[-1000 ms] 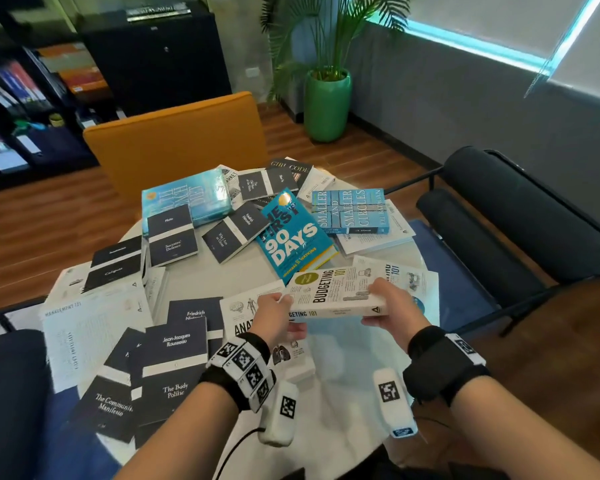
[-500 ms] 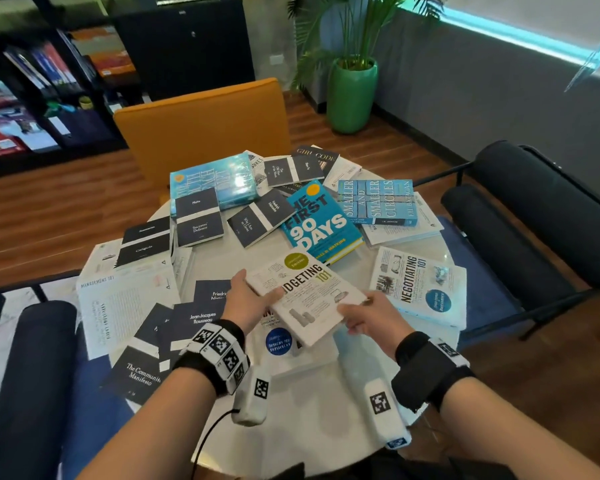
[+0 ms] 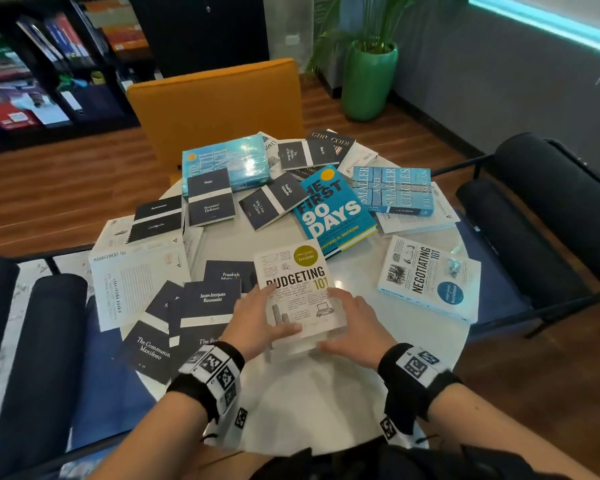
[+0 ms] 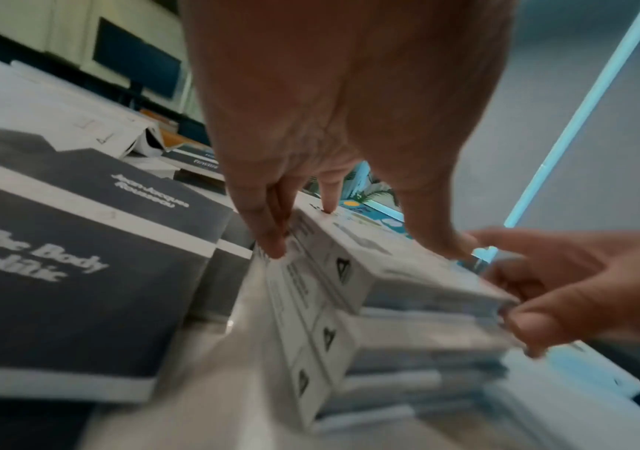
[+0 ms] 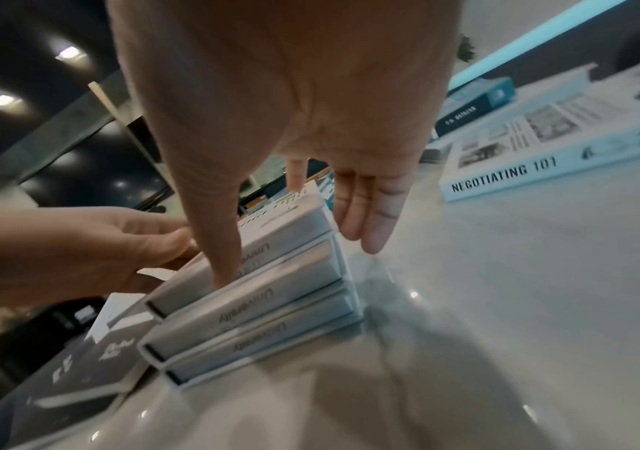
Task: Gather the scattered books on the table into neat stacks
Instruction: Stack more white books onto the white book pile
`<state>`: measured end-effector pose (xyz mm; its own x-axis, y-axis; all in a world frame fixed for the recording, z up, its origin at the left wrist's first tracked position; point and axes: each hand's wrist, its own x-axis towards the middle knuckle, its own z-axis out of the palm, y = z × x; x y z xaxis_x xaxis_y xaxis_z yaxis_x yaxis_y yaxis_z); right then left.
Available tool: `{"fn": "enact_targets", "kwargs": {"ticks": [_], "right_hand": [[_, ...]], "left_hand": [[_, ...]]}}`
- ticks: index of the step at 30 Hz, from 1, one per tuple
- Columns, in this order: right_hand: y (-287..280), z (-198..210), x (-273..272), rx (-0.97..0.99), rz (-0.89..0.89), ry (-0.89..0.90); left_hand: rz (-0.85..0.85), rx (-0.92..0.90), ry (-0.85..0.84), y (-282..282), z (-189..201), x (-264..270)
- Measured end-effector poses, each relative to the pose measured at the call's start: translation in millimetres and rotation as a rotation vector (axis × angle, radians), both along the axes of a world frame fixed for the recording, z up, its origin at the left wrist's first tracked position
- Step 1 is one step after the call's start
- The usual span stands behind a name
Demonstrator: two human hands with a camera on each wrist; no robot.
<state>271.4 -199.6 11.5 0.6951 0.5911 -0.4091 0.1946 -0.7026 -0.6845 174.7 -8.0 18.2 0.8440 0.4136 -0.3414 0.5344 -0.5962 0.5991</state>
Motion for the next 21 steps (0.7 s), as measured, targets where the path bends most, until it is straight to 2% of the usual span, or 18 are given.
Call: {"fn": "enact_targets", "kwargs": {"ticks": [2,4,8,14,21], "right_hand": [[-3,1,-3,-0.046,0.101,-0.056],[-3,-1,-5,-0.066,0.122,-0.115],[-2,-1,-6,-0.082,0.151,-0.211],[-3,-2,-10,-0.078,0.164,-0.248],[-6,0,-12,-0.081,0.188,-0.303]], "left_hand": [[-0.093,0.003,0.068,-5,-3,-14],[-0.135,0.052,0.063,-8,-10,-23],[-0.071,0.081,0.009,-12,-11,-29],[-0.002,0.065,-0.019,-21,-1,-33],[-0.022,0.162,-0.013,-27,-1,-38]]}}
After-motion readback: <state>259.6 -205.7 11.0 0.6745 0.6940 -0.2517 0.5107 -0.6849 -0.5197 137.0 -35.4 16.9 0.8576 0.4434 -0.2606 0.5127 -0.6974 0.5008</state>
